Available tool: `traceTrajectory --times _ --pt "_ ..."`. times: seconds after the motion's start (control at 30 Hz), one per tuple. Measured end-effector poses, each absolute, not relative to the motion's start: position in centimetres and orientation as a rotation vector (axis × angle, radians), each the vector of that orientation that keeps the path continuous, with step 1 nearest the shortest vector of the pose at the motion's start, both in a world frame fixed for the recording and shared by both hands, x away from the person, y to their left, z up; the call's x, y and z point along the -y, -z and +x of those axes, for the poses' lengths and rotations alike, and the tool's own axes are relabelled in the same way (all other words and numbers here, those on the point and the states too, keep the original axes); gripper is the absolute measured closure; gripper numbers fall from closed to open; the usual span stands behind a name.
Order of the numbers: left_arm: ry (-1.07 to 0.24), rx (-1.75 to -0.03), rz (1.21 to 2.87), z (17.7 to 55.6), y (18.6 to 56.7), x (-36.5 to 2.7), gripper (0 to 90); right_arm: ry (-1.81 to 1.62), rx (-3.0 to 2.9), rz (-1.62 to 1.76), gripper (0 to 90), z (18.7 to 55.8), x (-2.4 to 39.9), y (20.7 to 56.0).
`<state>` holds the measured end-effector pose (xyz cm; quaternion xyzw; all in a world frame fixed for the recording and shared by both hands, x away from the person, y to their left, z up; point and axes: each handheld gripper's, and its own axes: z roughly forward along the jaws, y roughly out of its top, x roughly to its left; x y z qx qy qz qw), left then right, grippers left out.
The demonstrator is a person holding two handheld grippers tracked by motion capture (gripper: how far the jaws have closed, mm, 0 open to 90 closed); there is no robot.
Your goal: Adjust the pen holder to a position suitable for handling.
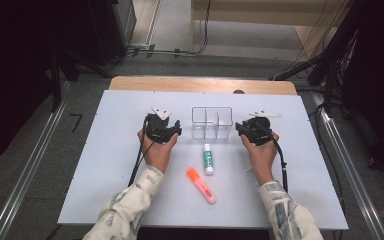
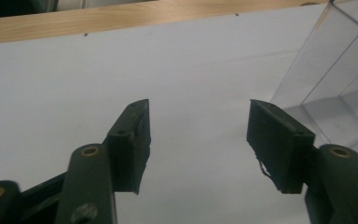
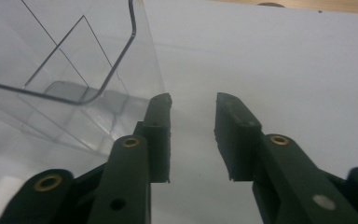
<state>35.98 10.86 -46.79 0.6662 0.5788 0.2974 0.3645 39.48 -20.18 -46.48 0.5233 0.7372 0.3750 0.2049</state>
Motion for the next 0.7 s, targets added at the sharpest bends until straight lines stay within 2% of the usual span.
traceTrajectory --times 0.13,0.17,0.23,0.43,0.7 --pt "-0.768 -1.495 1.699 34.7 46.9 -12.2 32.2 -1.041 -2.064 1.451 54.3 38.5 21.1 46.2" --pt "-0.768 -1.496 1.697 34.2 47.0 -12.7 32.2 -1.041 -2.064 1.451 54.3 38.5 21.1 46.2" --pt "-0.767 -1.505 1.682 32.8 47.3 -14.2 30.7 -1.046 -2.069 1.448 47.3 37.5 21.8 45.9" --pt "-0.757 -1.549 1.667 30.3 48.1 -17.7 28.1 -1.015 -2.086 1.43 35.2 35.2 23.1 46.1" --pt "-0.769 -1.644 1.578 27.6 48.8 -22.7 27.1 -1.022 -2.066 1.465 31.3 32.3 25.9 47.0"
